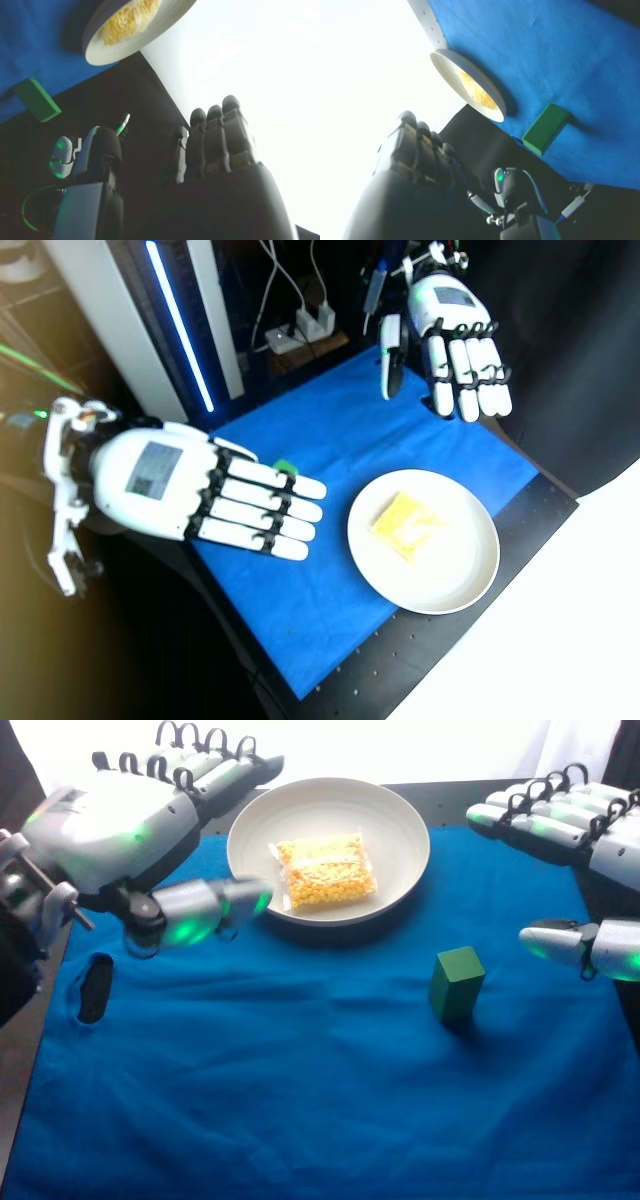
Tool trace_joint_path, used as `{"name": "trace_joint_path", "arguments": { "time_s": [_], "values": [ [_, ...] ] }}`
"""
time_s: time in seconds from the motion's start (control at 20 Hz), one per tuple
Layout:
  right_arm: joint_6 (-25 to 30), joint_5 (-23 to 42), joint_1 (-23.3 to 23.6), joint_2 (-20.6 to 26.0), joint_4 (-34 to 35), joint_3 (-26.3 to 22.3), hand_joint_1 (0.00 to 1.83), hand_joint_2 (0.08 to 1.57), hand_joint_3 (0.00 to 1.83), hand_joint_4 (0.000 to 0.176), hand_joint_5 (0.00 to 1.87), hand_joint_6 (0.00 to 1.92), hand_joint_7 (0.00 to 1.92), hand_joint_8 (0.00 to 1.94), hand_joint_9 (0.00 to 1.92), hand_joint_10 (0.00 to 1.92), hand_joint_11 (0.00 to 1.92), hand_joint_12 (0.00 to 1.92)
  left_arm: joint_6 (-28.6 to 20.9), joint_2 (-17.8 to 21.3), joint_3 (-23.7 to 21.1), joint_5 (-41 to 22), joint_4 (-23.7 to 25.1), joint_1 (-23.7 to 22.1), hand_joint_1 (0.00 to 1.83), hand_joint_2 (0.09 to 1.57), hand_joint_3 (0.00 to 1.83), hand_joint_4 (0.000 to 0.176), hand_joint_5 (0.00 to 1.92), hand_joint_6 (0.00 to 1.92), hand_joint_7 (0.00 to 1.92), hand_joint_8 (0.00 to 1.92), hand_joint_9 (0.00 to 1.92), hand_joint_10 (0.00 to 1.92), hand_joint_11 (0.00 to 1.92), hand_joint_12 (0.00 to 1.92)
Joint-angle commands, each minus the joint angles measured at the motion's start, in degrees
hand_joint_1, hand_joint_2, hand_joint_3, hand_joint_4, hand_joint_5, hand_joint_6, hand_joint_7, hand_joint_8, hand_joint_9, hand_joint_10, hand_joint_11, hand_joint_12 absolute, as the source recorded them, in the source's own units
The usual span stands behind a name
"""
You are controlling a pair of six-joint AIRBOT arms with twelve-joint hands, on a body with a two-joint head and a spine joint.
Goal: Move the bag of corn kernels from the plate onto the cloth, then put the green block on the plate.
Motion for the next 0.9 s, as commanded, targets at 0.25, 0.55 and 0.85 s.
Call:
{"name": "trace_joint_path", "arguments": {
  "time_s": [0.25, 0.55, 0.85],
  "values": [
    [0.0, 6.9, -0.2, -0.3, 1.3, 0.2, 0.51, 1.37, 0.02, 0.000, 0.00, 0.00, 0.00, 0.00, 0.00, 0.00, 0.00, 0.00, 0.0, -6.2, 6.5, 2.3, 1.7, -6.3, 0.65, 1.34, 0.00, 0.000, 0.06, 0.02, 0.04, 0.00, 0.00, 0.00, 0.00, 0.67],
    [0.0, 6.9, -0.5, -1.1, 1.1, 0.5, 0.55, 1.34, 0.00, 0.000, 0.00, 0.00, 0.00, 0.00, 0.00, 0.00, 0.00, 0.00, 0.5, -16.9, 20.6, 17.4, -3.1, -12.1, 0.68, 1.22, 0.00, 0.010, 0.18, 0.02, 0.20, 0.01, 0.17, 0.06, 0.00, 1.11],
    [0.0, 6.9, -1.0, -1.2, 1.0, 0.5, 0.56, 1.34, 0.00, 0.000, 0.00, 0.00, 0.00, 0.00, 0.00, 0.00, 0.00, 0.00, 12.1, -24.7, 29.4, 26.2, -16.7, -13.0, 0.69, 1.20, 0.00, 0.012, 0.12, 0.00, 0.10, 0.00, 0.10, 0.01, 0.00, 0.79]
  ]
}}
